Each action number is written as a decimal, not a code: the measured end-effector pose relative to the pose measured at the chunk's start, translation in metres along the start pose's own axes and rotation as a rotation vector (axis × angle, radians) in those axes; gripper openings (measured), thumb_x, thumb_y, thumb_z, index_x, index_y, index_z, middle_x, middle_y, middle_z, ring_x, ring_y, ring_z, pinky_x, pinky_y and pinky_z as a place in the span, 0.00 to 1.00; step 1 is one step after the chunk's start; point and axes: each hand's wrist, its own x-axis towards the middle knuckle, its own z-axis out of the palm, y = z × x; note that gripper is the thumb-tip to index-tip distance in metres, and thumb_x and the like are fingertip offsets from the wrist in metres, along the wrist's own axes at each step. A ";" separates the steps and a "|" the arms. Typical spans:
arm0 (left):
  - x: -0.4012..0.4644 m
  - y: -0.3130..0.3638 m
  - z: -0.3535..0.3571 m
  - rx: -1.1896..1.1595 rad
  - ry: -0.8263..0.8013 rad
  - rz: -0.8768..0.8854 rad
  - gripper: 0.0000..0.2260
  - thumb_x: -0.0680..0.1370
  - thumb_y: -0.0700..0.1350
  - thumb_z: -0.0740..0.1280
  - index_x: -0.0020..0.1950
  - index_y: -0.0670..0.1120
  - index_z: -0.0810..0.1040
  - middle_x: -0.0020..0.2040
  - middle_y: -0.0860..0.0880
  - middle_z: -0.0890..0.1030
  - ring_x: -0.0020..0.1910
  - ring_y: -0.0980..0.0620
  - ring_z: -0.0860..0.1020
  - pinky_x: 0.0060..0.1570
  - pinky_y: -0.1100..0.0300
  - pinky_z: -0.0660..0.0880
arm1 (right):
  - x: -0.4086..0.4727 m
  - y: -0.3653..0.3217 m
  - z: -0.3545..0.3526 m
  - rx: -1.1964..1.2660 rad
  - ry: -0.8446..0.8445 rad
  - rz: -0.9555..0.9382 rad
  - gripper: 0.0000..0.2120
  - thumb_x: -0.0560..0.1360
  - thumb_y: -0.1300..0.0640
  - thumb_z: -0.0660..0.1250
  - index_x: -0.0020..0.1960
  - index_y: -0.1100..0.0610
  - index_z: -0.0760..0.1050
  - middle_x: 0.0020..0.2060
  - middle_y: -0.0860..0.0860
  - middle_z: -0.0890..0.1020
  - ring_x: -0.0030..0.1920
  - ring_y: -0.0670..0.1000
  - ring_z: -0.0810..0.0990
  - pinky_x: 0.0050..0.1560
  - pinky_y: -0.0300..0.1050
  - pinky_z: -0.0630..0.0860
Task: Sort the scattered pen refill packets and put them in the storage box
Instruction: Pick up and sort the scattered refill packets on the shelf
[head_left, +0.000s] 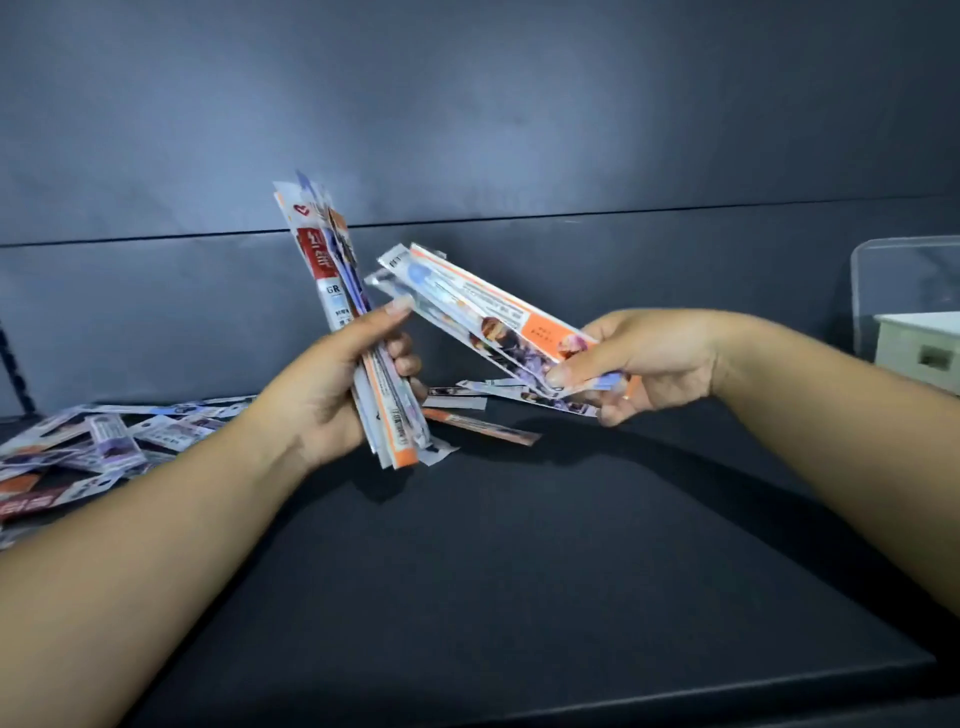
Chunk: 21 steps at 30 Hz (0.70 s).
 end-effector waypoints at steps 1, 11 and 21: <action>0.000 0.005 -0.003 0.004 -0.001 0.008 0.21 0.47 0.50 0.82 0.33 0.49 0.78 0.24 0.53 0.70 0.23 0.58 0.69 0.28 0.67 0.72 | -0.004 -0.005 -0.009 -0.079 -0.014 0.031 0.08 0.69 0.63 0.67 0.31 0.57 0.77 0.19 0.47 0.72 0.23 0.44 0.65 0.25 0.34 0.73; -0.018 0.003 0.021 0.215 -0.342 -0.442 0.21 0.46 0.48 0.83 0.34 0.44 0.83 0.33 0.45 0.84 0.31 0.51 0.83 0.32 0.60 0.79 | -0.010 -0.086 -0.002 -0.935 -0.286 0.351 0.09 0.65 0.64 0.70 0.26 0.58 0.78 0.20 0.47 0.76 0.19 0.43 0.72 0.24 0.32 0.72; -0.024 -0.005 0.025 0.155 -0.495 -0.456 0.24 0.49 0.45 0.82 0.42 0.41 0.84 0.41 0.41 0.85 0.37 0.47 0.84 0.36 0.58 0.80 | 0.029 -0.129 0.025 -1.071 -0.139 0.377 0.10 0.68 0.63 0.70 0.28 0.56 0.80 0.22 0.46 0.77 0.22 0.43 0.72 0.26 0.33 0.73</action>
